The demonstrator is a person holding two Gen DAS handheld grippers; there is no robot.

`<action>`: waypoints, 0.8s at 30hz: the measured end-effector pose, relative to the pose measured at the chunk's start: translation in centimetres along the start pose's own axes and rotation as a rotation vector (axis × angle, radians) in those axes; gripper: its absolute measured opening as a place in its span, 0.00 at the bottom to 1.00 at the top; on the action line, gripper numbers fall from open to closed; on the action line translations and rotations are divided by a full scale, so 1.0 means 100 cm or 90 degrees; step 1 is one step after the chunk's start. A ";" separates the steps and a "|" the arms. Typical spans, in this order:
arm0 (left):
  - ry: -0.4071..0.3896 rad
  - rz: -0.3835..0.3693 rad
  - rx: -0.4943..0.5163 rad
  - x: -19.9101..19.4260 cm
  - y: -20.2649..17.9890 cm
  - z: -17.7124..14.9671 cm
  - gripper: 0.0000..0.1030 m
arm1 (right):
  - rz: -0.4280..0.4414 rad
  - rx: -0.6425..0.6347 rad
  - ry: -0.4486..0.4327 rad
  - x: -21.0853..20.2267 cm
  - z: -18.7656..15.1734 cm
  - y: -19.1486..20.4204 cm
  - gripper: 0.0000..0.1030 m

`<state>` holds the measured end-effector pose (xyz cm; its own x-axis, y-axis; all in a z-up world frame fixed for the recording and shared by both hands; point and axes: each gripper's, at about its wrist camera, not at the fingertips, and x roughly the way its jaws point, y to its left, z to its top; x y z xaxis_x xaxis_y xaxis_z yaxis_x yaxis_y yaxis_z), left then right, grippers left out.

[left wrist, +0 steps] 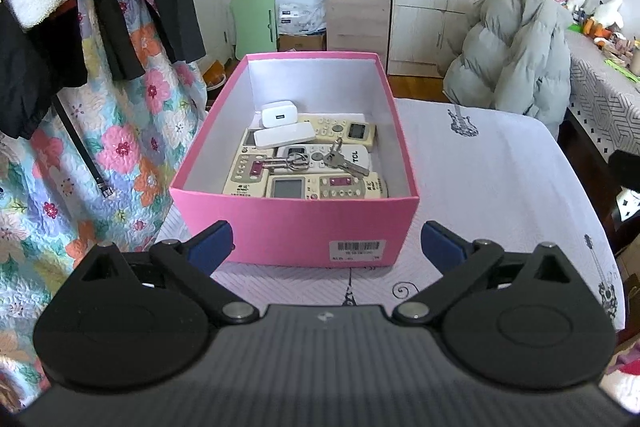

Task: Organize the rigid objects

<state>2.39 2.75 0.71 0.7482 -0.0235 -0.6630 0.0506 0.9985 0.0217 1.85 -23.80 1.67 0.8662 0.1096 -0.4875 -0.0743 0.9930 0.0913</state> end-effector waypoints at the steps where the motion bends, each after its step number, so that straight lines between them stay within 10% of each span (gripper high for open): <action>1: 0.001 -0.001 0.002 -0.001 -0.001 -0.001 0.99 | 0.001 0.002 0.002 -0.001 -0.002 0.000 1.00; 24: -0.034 0.003 0.014 -0.022 -0.010 -0.019 0.99 | -0.004 -0.015 -0.077 -0.023 -0.019 -0.004 1.00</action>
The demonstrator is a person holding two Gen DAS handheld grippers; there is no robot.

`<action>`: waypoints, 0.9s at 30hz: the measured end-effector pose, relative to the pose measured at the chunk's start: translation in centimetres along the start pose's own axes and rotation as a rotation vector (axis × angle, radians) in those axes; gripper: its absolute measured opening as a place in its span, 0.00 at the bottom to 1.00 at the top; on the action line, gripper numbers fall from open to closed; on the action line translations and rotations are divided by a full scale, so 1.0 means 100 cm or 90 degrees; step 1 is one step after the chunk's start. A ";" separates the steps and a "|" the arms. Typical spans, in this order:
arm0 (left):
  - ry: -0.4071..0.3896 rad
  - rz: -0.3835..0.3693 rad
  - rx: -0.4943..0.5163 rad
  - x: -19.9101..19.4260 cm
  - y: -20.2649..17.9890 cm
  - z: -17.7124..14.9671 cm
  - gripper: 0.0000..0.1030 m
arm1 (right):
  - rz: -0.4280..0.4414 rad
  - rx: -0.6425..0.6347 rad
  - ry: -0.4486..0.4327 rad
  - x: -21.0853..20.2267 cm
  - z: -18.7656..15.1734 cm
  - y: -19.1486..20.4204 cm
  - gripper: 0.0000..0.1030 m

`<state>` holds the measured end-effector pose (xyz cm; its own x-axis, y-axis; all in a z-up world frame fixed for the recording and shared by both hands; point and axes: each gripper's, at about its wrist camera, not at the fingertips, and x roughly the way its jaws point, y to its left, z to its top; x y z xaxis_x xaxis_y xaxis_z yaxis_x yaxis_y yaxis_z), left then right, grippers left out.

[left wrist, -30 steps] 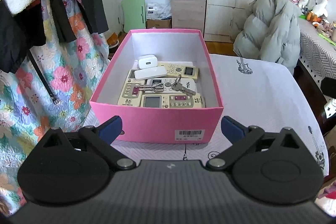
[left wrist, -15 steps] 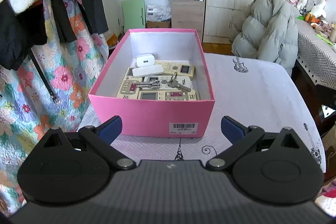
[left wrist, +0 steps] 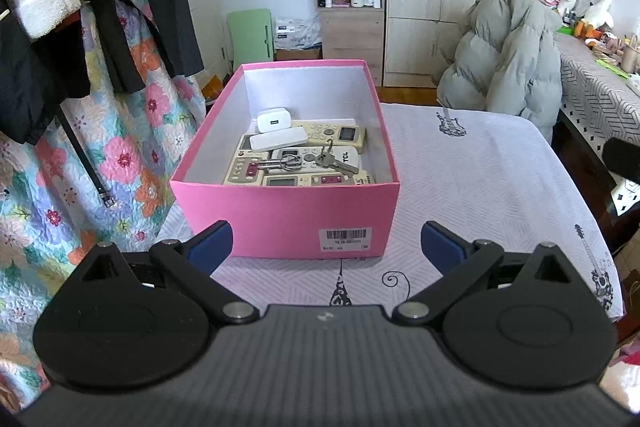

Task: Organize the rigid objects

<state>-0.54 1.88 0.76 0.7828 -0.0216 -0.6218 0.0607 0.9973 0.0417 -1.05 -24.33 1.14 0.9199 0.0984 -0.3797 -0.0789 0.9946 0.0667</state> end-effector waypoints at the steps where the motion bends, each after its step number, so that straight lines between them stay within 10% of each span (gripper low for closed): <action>1: 0.000 -0.002 0.000 -0.001 0.000 0.000 0.99 | 0.000 0.006 0.001 0.000 0.000 -0.001 1.00; 27: -0.017 -0.003 -0.017 0.003 0.002 -0.003 1.00 | -0.040 -0.015 0.047 0.009 -0.012 0.000 1.00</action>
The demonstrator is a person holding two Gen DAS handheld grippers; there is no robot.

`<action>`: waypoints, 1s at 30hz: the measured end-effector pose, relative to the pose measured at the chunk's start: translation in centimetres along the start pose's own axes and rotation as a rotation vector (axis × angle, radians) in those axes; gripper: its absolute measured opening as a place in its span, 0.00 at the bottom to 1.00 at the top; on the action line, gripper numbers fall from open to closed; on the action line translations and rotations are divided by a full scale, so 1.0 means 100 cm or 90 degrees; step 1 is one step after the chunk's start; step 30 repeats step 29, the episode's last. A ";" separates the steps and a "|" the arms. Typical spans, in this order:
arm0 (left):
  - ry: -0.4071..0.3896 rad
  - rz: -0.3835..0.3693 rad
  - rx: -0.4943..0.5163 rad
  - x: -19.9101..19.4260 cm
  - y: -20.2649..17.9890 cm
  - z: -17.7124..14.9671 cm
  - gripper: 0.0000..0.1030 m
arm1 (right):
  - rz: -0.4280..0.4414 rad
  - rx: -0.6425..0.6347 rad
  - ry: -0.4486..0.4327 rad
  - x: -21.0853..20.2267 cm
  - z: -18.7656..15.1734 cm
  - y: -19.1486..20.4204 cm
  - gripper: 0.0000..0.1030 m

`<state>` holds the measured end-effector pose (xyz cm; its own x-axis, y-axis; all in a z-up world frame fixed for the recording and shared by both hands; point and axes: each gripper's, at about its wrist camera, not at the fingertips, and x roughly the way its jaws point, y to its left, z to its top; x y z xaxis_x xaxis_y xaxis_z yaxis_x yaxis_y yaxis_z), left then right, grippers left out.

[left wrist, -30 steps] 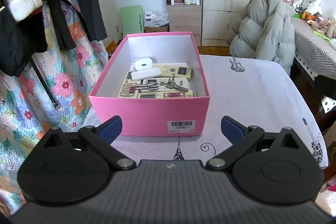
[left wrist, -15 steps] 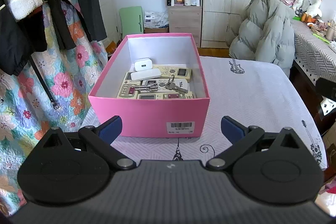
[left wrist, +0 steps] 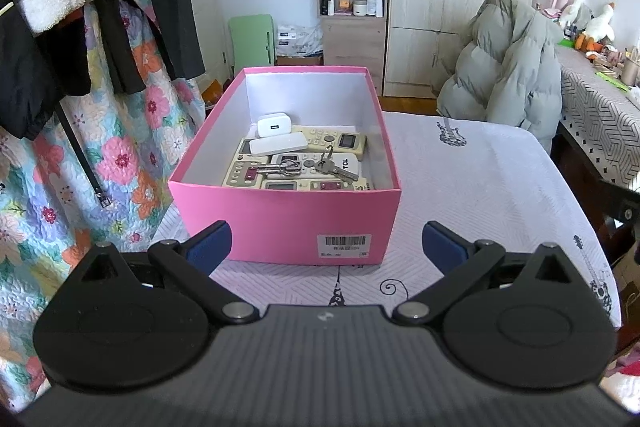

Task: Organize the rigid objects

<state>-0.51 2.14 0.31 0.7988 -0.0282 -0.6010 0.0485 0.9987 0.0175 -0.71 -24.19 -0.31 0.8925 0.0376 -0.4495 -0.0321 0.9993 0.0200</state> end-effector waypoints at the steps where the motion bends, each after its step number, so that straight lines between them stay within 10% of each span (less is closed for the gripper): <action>1: 0.000 0.002 0.000 0.000 0.000 0.000 1.00 | -0.002 0.000 -0.001 0.000 0.000 0.000 1.00; 30: -0.006 0.015 0.023 -0.003 -0.005 -0.006 1.00 | -0.027 0.027 -0.010 -0.003 -0.006 -0.004 1.00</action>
